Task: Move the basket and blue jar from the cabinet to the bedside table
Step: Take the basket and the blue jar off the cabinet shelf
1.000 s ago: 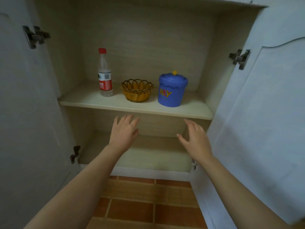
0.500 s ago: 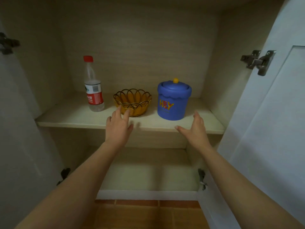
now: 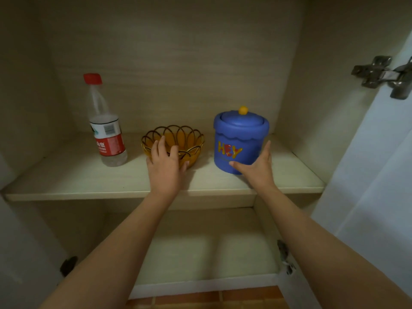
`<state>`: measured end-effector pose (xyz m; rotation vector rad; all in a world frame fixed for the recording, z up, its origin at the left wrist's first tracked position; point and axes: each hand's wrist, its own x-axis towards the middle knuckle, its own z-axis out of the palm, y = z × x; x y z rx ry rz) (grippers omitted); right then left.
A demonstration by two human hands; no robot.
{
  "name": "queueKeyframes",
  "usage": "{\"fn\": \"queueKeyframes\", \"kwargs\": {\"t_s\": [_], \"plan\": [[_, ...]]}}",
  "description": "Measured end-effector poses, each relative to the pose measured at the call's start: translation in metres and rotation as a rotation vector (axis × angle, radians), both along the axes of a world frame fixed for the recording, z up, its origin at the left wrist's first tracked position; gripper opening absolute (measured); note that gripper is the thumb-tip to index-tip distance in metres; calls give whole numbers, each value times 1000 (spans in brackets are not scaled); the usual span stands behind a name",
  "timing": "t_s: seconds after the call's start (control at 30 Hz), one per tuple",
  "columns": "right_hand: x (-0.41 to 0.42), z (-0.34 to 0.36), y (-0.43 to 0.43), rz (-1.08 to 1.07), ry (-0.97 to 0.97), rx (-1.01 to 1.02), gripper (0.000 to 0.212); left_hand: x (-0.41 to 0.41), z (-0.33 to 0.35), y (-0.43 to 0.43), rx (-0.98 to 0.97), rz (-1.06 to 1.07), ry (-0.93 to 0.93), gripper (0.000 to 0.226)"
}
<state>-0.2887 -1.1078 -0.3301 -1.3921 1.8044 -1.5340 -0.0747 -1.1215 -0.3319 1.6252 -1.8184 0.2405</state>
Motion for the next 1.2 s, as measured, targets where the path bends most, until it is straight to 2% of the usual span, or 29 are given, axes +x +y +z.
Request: {"fn": "queueKeyframes", "kwargs": {"t_s": [0.1,0.33,0.43,0.63,0.8,1.2], "plan": [[3,-1,-7,-45,2,-36,123,0,0,-4,-45,-11,12,32],[14,-3,-18,-44,-38,-142,126,1,-3,-8,-69,-34,57,29],[14,-3,-21,-75,-32,-121,125,4,-2,-9,-89,-62,72,28],[16,-5,-27,-139,2,-119,114,7,-3,-11,-104,-90,77,28],[15,-8,-31,-61,-104,-185,110,8,-2,-12,-111,-102,99,27],[15,4,-4,-60,-146,-263,109,15,7,4,-147,-141,114,27]]}}
